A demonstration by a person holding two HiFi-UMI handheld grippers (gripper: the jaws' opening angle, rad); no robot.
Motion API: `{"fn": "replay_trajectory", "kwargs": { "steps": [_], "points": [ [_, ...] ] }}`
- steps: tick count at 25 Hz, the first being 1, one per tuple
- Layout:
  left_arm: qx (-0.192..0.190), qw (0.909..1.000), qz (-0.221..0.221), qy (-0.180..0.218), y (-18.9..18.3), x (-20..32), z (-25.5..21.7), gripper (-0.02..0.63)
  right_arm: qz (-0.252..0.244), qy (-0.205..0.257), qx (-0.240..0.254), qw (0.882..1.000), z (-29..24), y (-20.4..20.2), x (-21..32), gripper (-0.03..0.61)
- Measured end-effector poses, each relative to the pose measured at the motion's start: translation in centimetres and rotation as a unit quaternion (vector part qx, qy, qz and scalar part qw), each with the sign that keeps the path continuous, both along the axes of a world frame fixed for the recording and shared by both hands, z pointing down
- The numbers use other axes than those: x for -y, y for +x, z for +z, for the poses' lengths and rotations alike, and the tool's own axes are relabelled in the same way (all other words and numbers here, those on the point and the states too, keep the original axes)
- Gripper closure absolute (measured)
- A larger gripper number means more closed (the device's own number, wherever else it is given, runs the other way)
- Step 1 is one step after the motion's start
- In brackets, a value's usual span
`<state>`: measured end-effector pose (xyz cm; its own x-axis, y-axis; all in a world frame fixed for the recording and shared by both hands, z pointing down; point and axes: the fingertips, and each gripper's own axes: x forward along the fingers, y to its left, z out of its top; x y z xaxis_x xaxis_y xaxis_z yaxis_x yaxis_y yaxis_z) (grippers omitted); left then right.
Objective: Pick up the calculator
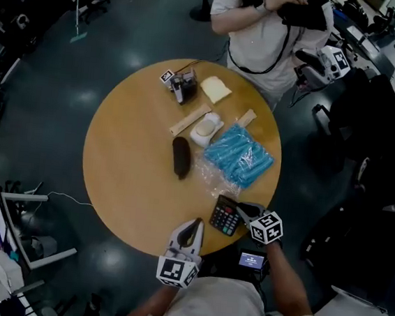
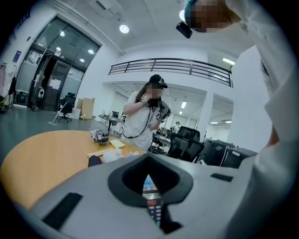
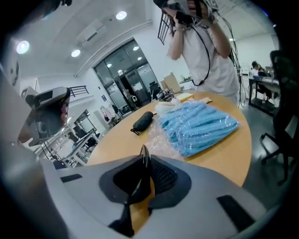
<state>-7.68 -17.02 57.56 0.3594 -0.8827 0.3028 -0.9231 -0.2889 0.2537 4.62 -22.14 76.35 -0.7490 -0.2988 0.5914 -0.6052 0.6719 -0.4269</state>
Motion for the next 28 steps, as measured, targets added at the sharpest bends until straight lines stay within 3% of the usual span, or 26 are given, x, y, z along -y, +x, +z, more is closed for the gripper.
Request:
{"fn": "replay_trajectory", "kwargs": {
  "steps": [7, 13, 21, 28],
  "points": [
    [-0.004, 0.9997, 0.008, 0.021, 1.0, -0.9, -1.4, 0.607, 0.072, 0.071, -0.026, 0.995, -3.5, 0.6, -2.4, 0.525],
    [0.005, 0.9991, 0.013, 0.041, 1.2, -0.7, -3.0, 0.607, 0.102, 0.160, -0.087, 0.978, -9.9, 1.1, -4.1, 0.525],
    [0.005, 0.9974, 0.021, 0.069, 1.8, -0.6, -6.4, 0.607, 0.157, 0.222, -0.042, 0.961, -19.6, 1.8, -5.2, 0.525],
    [0.008, 0.9965, 0.012, 0.082, 1.0, -1.0, -7.1, 0.607, 0.172, 0.248, -0.028, 0.953, -22.7, 1.5, -5.3, 0.525]
  ]
}}
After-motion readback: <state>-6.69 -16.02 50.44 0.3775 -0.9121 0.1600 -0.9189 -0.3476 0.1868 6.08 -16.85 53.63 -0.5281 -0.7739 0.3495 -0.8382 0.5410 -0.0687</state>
